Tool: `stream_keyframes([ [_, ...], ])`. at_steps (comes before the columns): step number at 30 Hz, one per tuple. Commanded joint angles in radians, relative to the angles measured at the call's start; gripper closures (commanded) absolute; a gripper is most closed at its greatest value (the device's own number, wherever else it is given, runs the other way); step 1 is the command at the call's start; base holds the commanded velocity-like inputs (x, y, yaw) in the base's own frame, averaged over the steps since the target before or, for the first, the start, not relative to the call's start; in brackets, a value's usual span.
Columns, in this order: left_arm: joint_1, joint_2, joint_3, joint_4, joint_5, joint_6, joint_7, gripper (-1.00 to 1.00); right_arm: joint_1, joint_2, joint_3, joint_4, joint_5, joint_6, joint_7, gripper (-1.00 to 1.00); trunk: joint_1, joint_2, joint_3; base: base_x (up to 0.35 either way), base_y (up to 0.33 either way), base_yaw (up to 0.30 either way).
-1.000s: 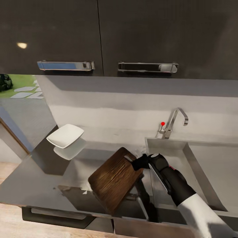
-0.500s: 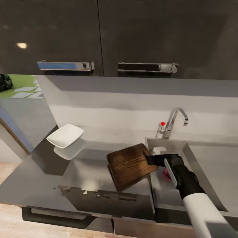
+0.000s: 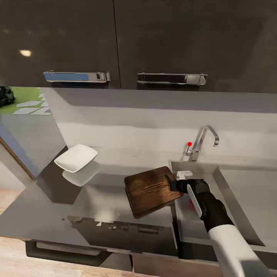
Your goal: In the kitchen, take the Vidalia onion out of the sink, dice it on the chopping board with the paring knife, put the diced onion into the bowl on the countertop, then place both the paring knife and the chopping board into the sink.
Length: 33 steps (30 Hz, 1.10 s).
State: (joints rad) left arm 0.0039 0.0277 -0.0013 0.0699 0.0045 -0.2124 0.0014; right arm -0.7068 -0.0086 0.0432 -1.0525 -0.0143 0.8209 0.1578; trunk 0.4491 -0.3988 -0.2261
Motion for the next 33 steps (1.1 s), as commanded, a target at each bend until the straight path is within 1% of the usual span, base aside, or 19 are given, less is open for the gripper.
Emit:
stream_keyframes([
  [1,-0.001,-0.001,0.0,0.001,0.0,-0.007,0.0,-1.0,0.0,-0.001,0.001,0.04,0.016,0.004,-0.003,1.0,0.001,-0.001,-0.002,0.0,0.0,0.0],
  [10,-0.001,-0.002,0.001,0.0,0.002,-0.038,0.0,-1.0,0.0,-0.001,0.001,0.04,0.016,0.01,-0.006,1.0,0.001,-0.001,-0.002,0.0,0.0,0.0],
  [13,-0.001,-0.002,0.0,0.003,0.0,-0.086,-0.002,-1.0,0.0,-0.001,0.0,0.04,0.012,0.013,-0.007,1.0,0.001,-0.001,-0.002,-0.122,0.038,0.0],
  [17,-0.001,0.0,-0.002,0.005,0.0,-0.13,-0.003,-1.0,0.0,-0.001,-0.003,0.04,0.013,0.013,-0.007,1.0,0.001,-0.001,-0.002,-0.2,0.114,0.0],
  [18,-0.001,0.0,-0.002,0.005,0.0,-0.135,-0.003,-1.0,0.0,-0.001,-0.012,0.04,0.013,0.013,-0.007,1.0,0.001,-0.001,-0.002,-0.234,0.166,0.0],
  [20,-0.001,0.001,-0.002,0.005,0.0,-0.14,-0.004,-1.0,0.0,-0.001,-0.047,0.04,0.013,0.014,-0.008,1.0,0.001,-0.001,-0.002,-0.241,0.18,0.0],
  [23,-0.001,0.002,-0.002,0.005,0.0,-0.142,-0.005,-1.0,0.0,-0.001,-0.088,0.04,0.013,0.017,-0.008,1.0,0.001,-0.001,-0.002,-0.239,0.196,0.0],
  [27,-0.001,0.004,-0.003,0.005,-0.002,-0.144,-0.006,-1.0,0.0,-0.001,-0.112,0.04,0.015,0.019,-0.009,1.0,0.001,-0.001,-0.002,-0.156,0.253,0.0],
  [30,-0.001,0.004,-0.003,0.005,-0.003,-0.144,-0.006,-1.0,0.0,-0.002,-0.117,0.04,0.016,0.02,-0.01,1.0,0.001,-0.001,-0.002,-0.031,0.308,0.0],
  [33,-0.001,0.005,-0.003,0.004,-0.005,-0.145,-0.006,-1.0,0.0,-0.002,-0.148,0.04,0.016,0.02,-0.026,1.0,0.001,-0.001,-0.002,0.01,0.319,0.0],
])
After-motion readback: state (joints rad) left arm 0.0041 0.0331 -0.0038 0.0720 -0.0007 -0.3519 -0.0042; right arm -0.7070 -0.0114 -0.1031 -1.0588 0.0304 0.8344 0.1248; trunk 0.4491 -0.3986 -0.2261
